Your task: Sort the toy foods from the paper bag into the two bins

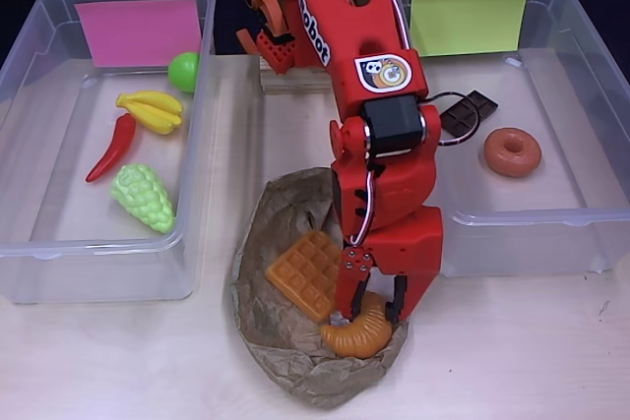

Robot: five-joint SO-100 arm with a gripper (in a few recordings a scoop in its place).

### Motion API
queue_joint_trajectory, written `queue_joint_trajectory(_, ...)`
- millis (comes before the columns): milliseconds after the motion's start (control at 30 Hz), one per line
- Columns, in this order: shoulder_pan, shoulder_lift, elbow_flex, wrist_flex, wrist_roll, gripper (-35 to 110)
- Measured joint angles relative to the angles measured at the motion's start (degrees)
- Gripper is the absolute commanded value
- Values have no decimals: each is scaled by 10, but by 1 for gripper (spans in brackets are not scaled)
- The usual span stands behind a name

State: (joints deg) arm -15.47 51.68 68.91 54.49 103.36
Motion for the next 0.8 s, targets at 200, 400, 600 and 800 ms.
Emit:
queue_joint_trajectory(200,-4,0,-7,0,-16,24)
queue_joint_trajectory(400,-4,0,-7,5,-16,23)
queue_joint_trajectory(600,-4,0,-7,11,-11,32)
queue_joint_trajectory(800,-4,0,-10,11,-11,38)
